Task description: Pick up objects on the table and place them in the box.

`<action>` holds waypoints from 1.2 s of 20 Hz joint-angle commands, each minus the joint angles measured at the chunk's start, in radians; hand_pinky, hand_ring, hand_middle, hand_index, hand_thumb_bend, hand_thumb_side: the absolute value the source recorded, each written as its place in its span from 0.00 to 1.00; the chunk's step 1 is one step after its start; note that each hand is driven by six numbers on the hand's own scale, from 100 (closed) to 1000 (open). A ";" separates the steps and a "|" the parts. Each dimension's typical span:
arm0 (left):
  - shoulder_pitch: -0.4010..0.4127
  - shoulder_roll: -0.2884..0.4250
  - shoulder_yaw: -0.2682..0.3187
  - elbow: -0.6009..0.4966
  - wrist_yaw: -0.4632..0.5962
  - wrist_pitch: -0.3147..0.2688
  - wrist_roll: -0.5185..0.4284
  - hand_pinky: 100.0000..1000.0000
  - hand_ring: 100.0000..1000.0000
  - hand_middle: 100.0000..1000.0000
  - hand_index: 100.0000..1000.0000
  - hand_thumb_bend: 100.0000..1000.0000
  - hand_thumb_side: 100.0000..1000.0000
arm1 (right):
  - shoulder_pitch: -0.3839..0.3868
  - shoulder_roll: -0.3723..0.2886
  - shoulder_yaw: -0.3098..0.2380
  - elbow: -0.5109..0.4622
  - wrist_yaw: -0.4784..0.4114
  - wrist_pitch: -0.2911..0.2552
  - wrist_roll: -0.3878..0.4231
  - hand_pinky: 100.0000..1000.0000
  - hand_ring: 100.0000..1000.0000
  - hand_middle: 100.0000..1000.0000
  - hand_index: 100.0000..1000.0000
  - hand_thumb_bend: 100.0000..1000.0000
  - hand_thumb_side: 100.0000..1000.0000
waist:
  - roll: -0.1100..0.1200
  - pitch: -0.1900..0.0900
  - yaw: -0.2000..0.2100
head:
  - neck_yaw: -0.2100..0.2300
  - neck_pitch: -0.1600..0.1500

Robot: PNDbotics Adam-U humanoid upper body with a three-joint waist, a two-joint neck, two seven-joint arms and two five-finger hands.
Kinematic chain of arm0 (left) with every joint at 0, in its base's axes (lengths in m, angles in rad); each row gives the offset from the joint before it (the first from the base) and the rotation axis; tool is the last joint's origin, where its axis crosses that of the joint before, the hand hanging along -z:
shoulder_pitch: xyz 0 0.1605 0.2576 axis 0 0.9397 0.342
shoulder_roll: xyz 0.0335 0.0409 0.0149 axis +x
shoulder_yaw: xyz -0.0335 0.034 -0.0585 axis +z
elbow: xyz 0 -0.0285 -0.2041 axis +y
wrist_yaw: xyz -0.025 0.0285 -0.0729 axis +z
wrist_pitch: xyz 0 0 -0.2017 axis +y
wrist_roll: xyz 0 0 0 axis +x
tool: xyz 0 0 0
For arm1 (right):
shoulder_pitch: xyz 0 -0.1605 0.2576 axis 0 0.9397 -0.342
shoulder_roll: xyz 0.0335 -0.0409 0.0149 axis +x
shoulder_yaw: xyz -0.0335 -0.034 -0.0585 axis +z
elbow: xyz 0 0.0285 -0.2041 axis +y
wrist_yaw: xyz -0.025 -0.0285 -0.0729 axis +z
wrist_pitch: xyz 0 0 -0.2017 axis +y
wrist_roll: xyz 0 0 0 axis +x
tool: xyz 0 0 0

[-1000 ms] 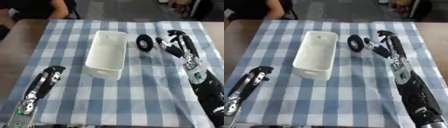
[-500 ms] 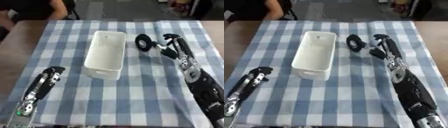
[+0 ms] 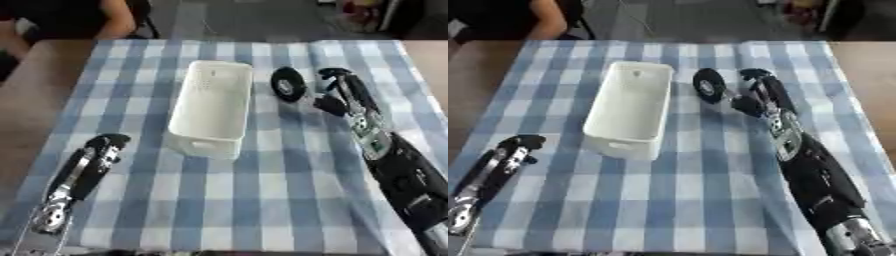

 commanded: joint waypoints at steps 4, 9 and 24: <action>-0.015 0.007 -0.005 -0.011 0.003 -0.002 -0.006 0.64 0.75 0.78 0.78 1.00 1.00 | -0.054 -0.006 -0.001 0.021 0.025 -0.007 0.000 0.78 0.60 0.69 0.82 0.66 0.76 | 0.001 -0.006 0.009 | -0.013 0.001; -0.020 0.004 -0.008 -0.012 0.002 -0.003 -0.008 0.64 0.75 0.78 0.78 1.00 1.00 | -0.072 0.003 0.001 0.045 0.048 -0.013 0.004 0.78 0.60 0.70 0.81 0.66 0.75 | 0.002 0.001 0.017 | -0.019 0.001; -0.033 -0.004 -0.012 -0.016 0.004 -0.004 -0.013 0.64 0.75 0.78 0.78 1.00 1.00 | -0.124 0.015 -0.001 0.081 0.103 -0.017 0.004 0.78 0.60 0.69 0.79 0.64 0.68 | 0.005 0.019 0.045 | -0.033 0.001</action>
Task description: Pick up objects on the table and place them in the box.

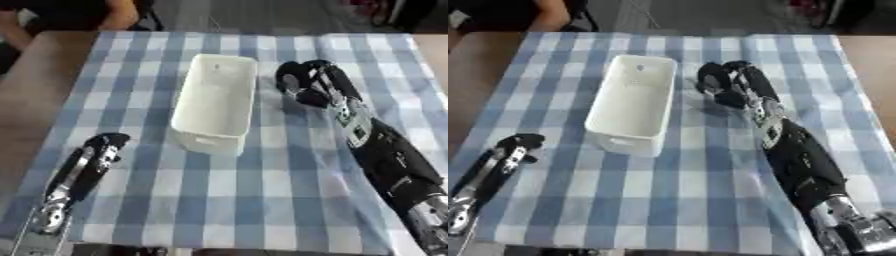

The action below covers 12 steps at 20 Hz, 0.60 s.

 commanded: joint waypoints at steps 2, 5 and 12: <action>-0.015 0.006 0.000 -0.016 0.003 -0.003 -0.003 0.64 0.75 0.78 0.78 1.00 1.00 | -0.032 -0.004 -0.003 -0.009 0.009 -0.003 -0.006 0.77 0.59 0.68 0.75 0.49 0.65 | 0.002 -0.011 0.004 | -0.014 0.001; -0.015 0.006 -0.001 -0.016 0.003 -0.003 -0.003 0.64 0.75 0.78 0.78 1.00 1.00 | -0.032 -0.005 -0.006 -0.012 0.010 0.004 -0.022 0.76 0.58 0.67 0.71 0.12 0.65 | 0.001 -0.012 0.004 | -0.014 0.001; -0.014 0.006 -0.001 -0.016 0.003 -0.003 -0.004 0.64 0.75 0.78 0.78 1.00 1.00 | -0.029 -0.007 -0.007 -0.018 0.007 0.023 -0.072 0.74 0.56 0.64 0.65 0.00 0.58 | 0.001 -0.014 0.004 | -0.016 0.001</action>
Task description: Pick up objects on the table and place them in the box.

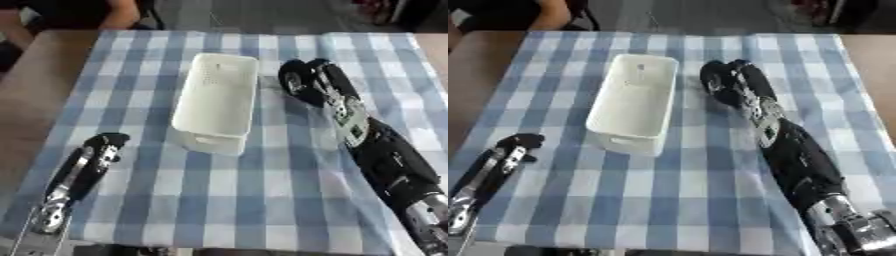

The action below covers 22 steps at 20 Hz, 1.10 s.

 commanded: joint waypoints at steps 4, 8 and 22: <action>-0.013 0.006 0.000 -0.015 0.001 -0.002 -0.003 0.64 0.75 0.78 0.78 1.00 1.00 | -0.028 -0.011 -0.005 -0.016 -0.005 0.007 -0.027 0.74 0.56 0.63 0.64 0.00 0.56 | 0.002 -0.014 -0.001 | -0.015 0.001; -0.013 0.006 0.000 -0.016 0.001 -0.002 -0.003 0.64 0.75 0.78 0.78 1.00 1.00 | -0.027 -0.015 -0.004 -0.015 -0.008 0.008 -0.031 0.74 0.56 0.63 0.64 0.00 0.55 | 0.002 -0.015 -0.001 | -0.016 0.001; -0.011 0.010 0.003 -0.015 -0.001 0.000 -0.001 0.64 0.75 0.78 0.78 1.00 1.00 | 0.020 -0.075 0.044 -0.242 -0.048 -0.040 -0.008 0.76 0.58 0.65 0.65 0.00 0.59 | -0.002 -0.018 -0.007 | -0.009 0.001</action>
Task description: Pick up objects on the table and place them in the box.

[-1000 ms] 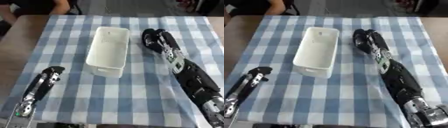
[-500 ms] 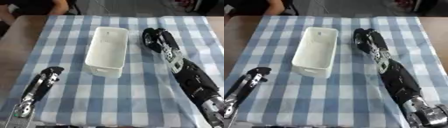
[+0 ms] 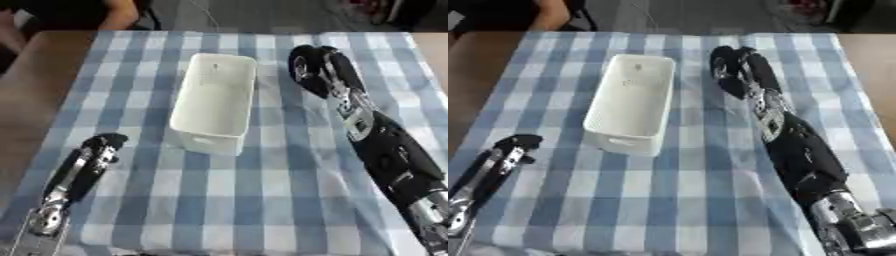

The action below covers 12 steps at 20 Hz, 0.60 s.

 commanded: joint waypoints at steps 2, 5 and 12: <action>-0.010 0.010 0.002 -0.014 -0.002 0.000 -0.002 0.64 0.75 0.78 0.78 1.00 1.00 | 0.010 -0.042 0.033 -0.159 -0.006 -0.019 0.034 0.76 0.58 0.65 0.65 0.00 0.60 | -0.001 -0.019 -0.003 | -0.001 0.001; -0.010 0.010 0.001 -0.014 -0.002 -0.001 -0.003 0.64 0.75 0.78 0.78 1.00 1.00 | 0.015 -0.046 0.046 -0.210 -0.014 -0.015 0.064 0.77 0.59 0.65 0.65 0.00 0.60 | 0.000 -0.022 -0.004 | -0.003 0.001; -0.010 0.010 0.001 -0.012 -0.002 -0.001 -0.004 0.64 0.75 0.78 0.78 1.00 1.00 | 0.010 -0.046 0.056 -0.240 -0.018 -0.008 0.091 0.77 0.59 0.66 0.66 0.00 0.61 | 0.000 -0.023 -0.003 | -0.004 0.001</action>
